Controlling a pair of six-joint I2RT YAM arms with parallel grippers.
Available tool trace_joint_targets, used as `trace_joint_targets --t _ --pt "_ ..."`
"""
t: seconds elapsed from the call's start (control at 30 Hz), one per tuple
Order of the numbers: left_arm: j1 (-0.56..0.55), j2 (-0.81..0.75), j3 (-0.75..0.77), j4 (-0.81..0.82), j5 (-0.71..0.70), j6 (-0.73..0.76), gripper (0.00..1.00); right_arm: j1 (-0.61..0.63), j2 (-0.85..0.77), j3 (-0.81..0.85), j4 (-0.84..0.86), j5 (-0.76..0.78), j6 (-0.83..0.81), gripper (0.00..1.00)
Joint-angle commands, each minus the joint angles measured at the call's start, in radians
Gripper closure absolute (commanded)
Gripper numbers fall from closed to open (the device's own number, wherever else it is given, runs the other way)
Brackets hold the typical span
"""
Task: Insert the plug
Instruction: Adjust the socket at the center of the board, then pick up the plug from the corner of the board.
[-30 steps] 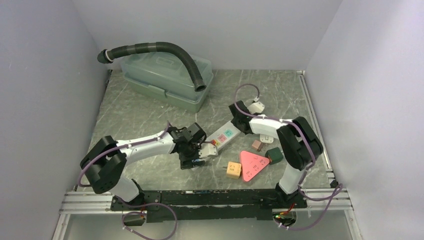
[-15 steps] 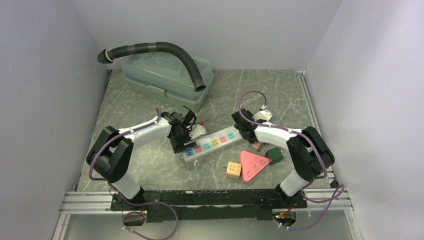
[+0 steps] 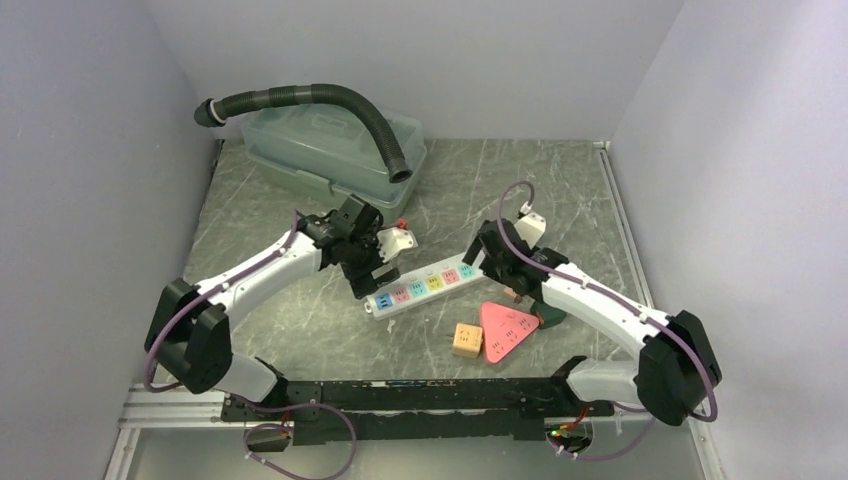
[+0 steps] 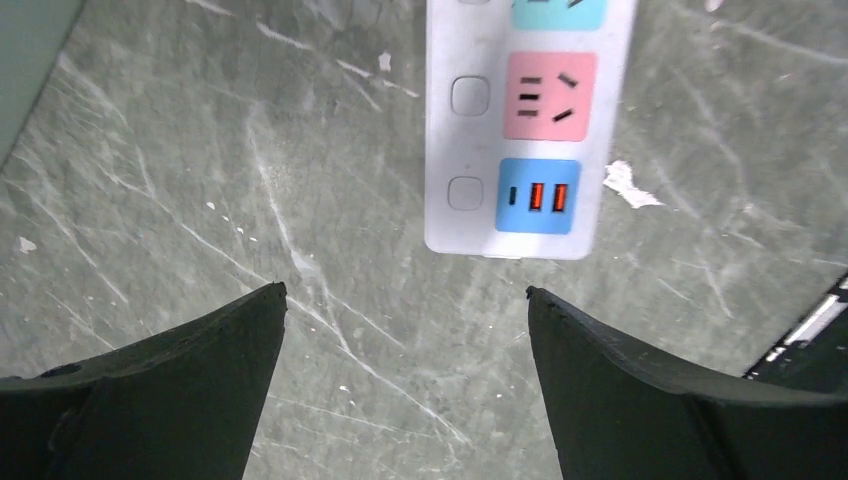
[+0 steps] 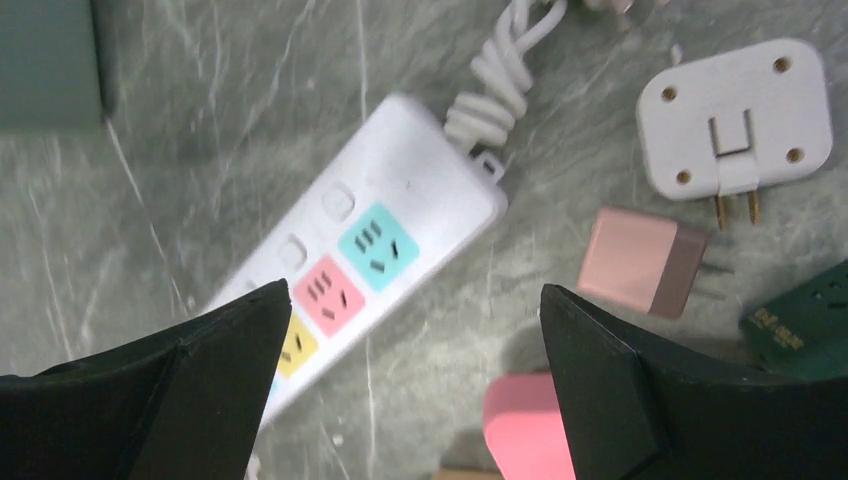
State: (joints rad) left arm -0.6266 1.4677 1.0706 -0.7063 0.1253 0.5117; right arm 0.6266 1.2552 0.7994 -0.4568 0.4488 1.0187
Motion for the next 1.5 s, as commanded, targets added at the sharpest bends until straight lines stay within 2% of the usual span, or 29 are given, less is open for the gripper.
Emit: trace_joint_targets --t 0.0,0.23,0.43,0.53,0.67,0.97,1.07,1.2,1.33,1.47 --pt "0.002 -0.042 0.067 -0.102 0.099 -0.006 0.04 0.103 -0.032 0.019 -0.118 -0.037 -0.088 0.0" --pt "0.024 -0.083 0.092 -0.144 0.179 -0.013 0.0 0.376 -0.049 -0.032 -0.187 -0.045 -0.084 0.0" --pt "0.032 -0.073 0.097 -0.141 0.186 -0.025 0.0 0.49 -0.101 -0.091 -0.248 -0.038 0.02 0.01" --pt "0.032 -0.067 0.102 -0.138 0.179 -0.033 0.0 0.534 -0.085 -0.095 -0.248 -0.04 0.064 0.04" --pt "0.031 -0.066 0.103 -0.144 0.169 -0.039 0.0 0.592 -0.018 -0.075 -0.241 -0.019 0.098 0.14" --pt "0.031 -0.128 0.088 -0.158 0.195 -0.029 0.0 0.627 0.067 -0.004 -0.236 0.022 0.09 0.37" --pt "0.031 -0.16 0.085 -0.192 0.204 -0.01 0.0 0.626 0.07 0.024 -0.24 0.044 0.056 0.4" --pt "0.031 -0.202 0.101 -0.265 0.206 0.034 0.0 0.627 0.072 0.063 -0.203 0.046 -0.032 0.52" --pt "0.031 -0.299 0.084 -0.266 0.245 0.09 0.0 0.627 0.045 0.086 -0.141 0.013 -0.132 0.55" --pt "0.032 -0.442 0.004 -0.193 0.345 0.154 0.0 0.627 -0.021 0.076 -0.055 -0.027 -0.215 0.58"
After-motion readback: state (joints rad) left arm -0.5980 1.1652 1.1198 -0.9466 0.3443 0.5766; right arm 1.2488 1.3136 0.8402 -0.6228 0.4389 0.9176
